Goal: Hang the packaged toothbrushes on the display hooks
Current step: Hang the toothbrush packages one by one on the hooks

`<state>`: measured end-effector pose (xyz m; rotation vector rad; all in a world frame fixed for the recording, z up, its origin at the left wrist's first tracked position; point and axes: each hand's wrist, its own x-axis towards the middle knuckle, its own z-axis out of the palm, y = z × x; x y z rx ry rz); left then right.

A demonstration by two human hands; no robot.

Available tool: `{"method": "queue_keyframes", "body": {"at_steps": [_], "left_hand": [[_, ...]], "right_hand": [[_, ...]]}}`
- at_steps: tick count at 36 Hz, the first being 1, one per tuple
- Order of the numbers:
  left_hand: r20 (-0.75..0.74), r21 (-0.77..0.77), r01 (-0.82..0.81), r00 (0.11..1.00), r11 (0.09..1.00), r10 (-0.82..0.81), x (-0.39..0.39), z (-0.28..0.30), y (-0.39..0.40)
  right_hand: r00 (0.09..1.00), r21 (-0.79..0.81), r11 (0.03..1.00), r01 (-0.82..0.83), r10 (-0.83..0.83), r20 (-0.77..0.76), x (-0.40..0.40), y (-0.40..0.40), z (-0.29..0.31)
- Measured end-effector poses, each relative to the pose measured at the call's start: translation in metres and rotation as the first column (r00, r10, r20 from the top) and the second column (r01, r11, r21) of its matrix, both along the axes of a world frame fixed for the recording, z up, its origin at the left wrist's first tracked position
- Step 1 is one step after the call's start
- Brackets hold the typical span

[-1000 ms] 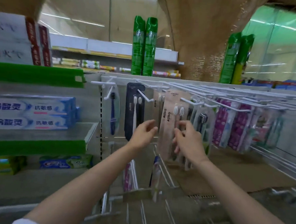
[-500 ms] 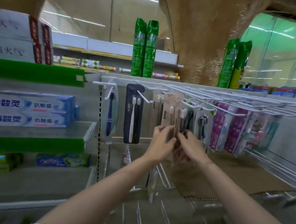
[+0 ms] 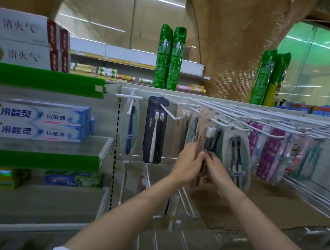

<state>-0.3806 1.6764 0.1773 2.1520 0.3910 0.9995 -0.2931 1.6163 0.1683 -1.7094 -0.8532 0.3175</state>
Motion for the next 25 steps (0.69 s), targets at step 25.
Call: {"method": "queue_keyframes", "body": {"at_steps": [25], "left_hand": [[0.064, -0.327, -0.218, 0.966, 0.920, 0.252, -0.019, -0.006, 0.049]], "right_hand": [[0.990, -0.023, 0.990, 0.140, -0.140, 0.018, 0.003, 0.055, 0.007]]}}
